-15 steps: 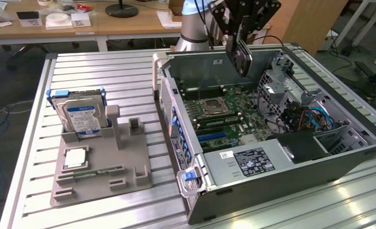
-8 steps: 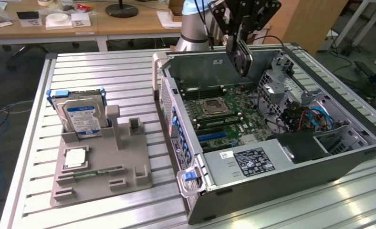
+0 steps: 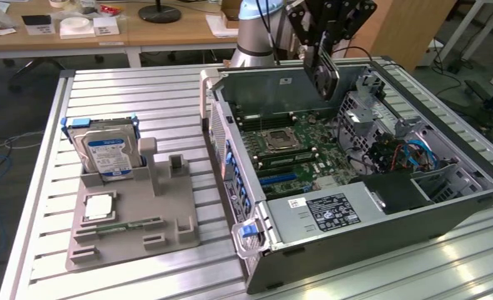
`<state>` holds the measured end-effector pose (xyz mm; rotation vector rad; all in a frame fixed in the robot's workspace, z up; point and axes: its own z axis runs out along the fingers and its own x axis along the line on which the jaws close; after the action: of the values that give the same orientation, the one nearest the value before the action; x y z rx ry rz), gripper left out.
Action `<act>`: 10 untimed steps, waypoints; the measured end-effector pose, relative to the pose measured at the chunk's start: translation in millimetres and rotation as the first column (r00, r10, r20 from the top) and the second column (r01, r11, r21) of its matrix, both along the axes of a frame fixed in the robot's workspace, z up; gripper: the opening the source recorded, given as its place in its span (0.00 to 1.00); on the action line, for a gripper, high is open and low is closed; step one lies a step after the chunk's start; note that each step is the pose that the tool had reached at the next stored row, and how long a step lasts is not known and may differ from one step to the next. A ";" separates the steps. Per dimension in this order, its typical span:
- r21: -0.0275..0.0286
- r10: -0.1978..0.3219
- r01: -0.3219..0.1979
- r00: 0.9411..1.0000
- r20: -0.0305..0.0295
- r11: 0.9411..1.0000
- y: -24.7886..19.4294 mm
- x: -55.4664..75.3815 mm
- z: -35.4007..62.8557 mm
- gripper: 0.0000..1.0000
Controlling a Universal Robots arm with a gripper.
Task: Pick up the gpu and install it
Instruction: 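Pick up the gpu and move the gpu toward the slot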
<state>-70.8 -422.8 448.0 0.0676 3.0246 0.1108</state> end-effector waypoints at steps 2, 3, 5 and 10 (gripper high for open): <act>0.000 0.000 0.000 1.000 0.000 1.000 0.0 8.0 0.0 0.27; 0.000 0.000 0.000 1.000 0.000 1.000 0.0 12.1 0.0 0.27; 0.000 0.000 0.000 1.000 -0.001 1.000 0.0 21.0 -0.1 0.27; 0.000 0.000 0.000 1.000 -0.004 1.000 0.1 42.9 0.0 0.27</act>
<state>-27.9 -422.8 448.0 0.0678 3.0282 0.1109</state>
